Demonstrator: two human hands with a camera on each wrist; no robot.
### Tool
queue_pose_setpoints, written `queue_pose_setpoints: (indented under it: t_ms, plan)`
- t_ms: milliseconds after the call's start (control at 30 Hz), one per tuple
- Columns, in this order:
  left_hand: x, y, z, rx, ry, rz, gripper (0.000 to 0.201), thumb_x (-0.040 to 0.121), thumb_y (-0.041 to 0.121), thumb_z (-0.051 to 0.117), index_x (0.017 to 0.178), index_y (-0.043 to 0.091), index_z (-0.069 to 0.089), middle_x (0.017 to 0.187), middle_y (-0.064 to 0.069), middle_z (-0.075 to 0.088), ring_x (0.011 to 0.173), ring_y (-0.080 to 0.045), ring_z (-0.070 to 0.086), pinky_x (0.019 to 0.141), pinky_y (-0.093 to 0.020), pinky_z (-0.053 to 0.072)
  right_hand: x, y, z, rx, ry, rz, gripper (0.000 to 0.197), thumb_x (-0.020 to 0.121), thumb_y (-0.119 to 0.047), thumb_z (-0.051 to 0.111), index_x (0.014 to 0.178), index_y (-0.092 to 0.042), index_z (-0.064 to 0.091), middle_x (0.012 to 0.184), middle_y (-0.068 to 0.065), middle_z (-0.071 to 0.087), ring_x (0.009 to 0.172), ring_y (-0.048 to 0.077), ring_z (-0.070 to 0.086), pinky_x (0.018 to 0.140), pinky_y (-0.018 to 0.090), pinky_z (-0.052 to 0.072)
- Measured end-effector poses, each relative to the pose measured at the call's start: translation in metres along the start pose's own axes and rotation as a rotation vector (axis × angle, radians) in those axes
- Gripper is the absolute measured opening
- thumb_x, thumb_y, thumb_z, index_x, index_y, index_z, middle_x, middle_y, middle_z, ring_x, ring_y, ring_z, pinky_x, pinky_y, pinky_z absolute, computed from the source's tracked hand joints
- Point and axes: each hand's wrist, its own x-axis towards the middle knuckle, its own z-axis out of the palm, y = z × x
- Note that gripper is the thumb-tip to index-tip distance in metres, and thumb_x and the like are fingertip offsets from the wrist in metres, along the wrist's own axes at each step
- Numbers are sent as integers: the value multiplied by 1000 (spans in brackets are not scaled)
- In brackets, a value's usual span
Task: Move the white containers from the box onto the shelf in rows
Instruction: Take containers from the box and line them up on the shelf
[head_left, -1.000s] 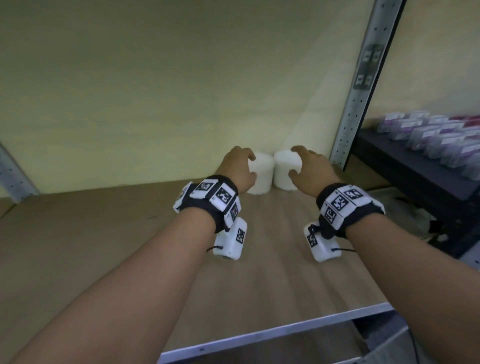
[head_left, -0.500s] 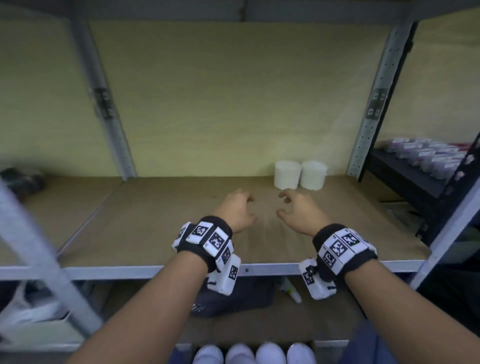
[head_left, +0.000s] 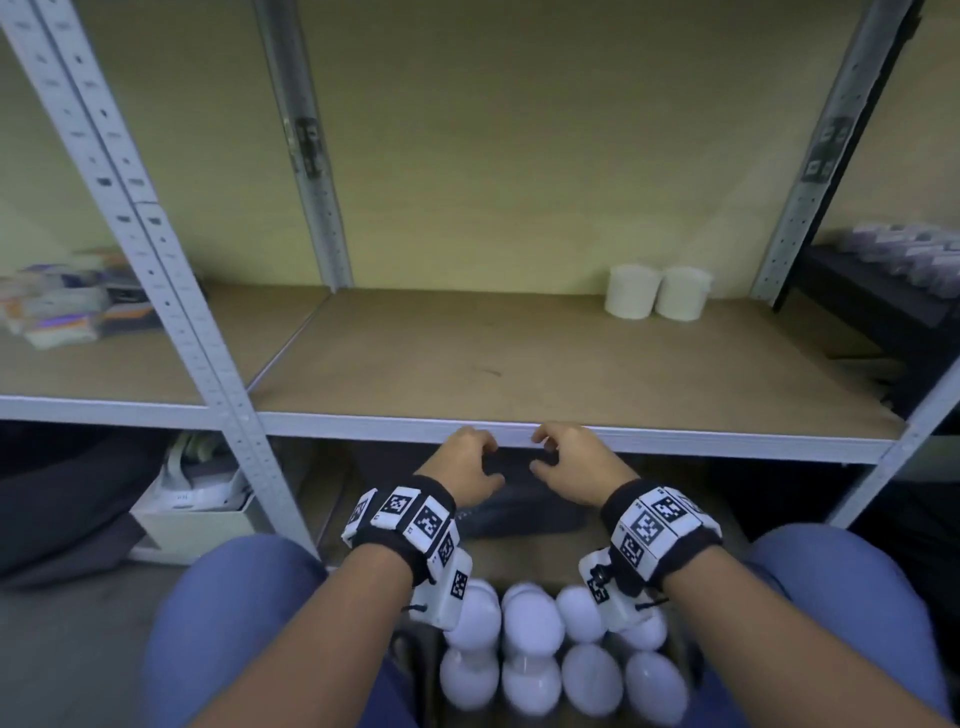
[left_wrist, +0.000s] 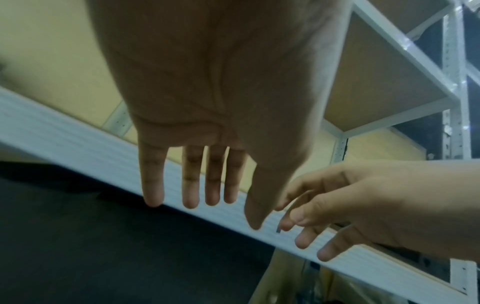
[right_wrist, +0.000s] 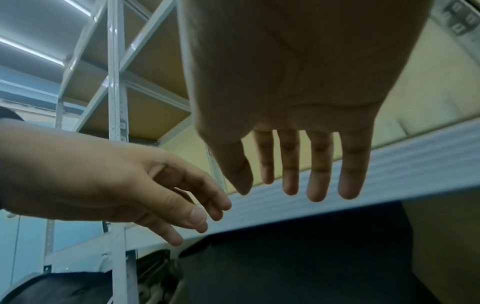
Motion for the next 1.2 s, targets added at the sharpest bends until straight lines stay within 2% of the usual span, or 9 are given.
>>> queue_pose_setpoints:
  t_ms: [167, 333, 467, 567, 667, 767, 833, 967, 1200]
  plan:
    - [-4, -34, 42, 32, -126, -112, 47, 80, 25, 68, 123, 9, 56, 125, -12, 51, 115, -26, 54, 98, -29, 43, 3, 28, 59, -57, -171, 61, 39, 82, -29, 65, 118, -16, 58, 122, 8, 59, 113, 24, 57, 97, 30, 46]
    - [0, -66, 96, 169, -322, -203, 51, 81, 20, 66, 128, 7, 53, 134, -14, 52, 122, -28, 52, 101, -32, 44, 1, 66, 119, -149, -367, 118, 44, 83, -25, 62, 125, -14, 55, 128, 10, 55, 119, 29, 54, 99, 34, 46]
    - [6, -73, 140, 292, -503, -192, 63, 74, 23, 73, 129, 9, 47, 133, -16, 46, 119, -37, 51, 97, -44, 47, -6, 98, 156, -179, -461, 148, 57, 83, -33, 62, 135, -15, 47, 138, 8, 51, 126, 29, 49, 104, 35, 41]
    - [5, -84, 175, 336, -527, -219, 75, 66, 27, 72, 133, 14, 40, 142, -13, 35, 131, -36, 38, 104, -50, 40, -11, 116, 180, -238, -530, 148, 71, 84, -40, 62, 145, -17, 33, 148, 7, 38, 135, 26, 38, 110, 36, 29]
    - [2, -96, 202, 413, -527, -236, 82, 77, 27, 71, 145, 19, 26, 154, -10, 19, 141, -37, 24, 109, -52, 32, -12, 121, 204, -274, -562, 146, 89, 77, -48, 67, 148, -23, 20, 151, 5, 25, 135, 31, 33, 111, 43, 30]
    - [0, -105, 218, 519, -533, -252, 95, 68, 37, 79, 144, 27, 21, 152, -5, 18, 131, -40, 35, 97, -50, 43, -12, 120, 226, -298, -602, 178, 105, 69, -54, 71, 150, -28, 10, 150, 5, 20, 130, 35, 35, 104, 46, 39]
    - [-4, -107, 225, 519, -502, -256, 88, 69, 33, 77, 140, 27, 24, 145, -5, 26, 123, -38, 41, 91, -45, 48, -14, 119, 237, -303, -568, 178, 110, 68, -50, 74, 151, -31, 5, 149, 4, 19, 129, 34, 35, 100, 46, 41]
    - [-1, -107, 230, 497, -474, -262, 82, 69, 23, 73, 137, 26, 27, 138, -5, 30, 120, -36, 41, 89, -43, 51, -13, 118, 250, -308, -526, 189, 102, 69, -42, 75, 147, -32, 11, 144, 4, 23, 125, 33, 37, 95, 43, 44]
    - [9, -93, 211, 346, -532, -352, 83, 70, 24, 75, 139, 23, 29, 144, -5, 27, 130, -37, 34, 100, -46, 44, 3, 102, 222, -255, -616, 260, 96, 66, -31, 81, 142, -28, 23, 146, 6, 23, 130, 35, 34, 99, 45, 44]
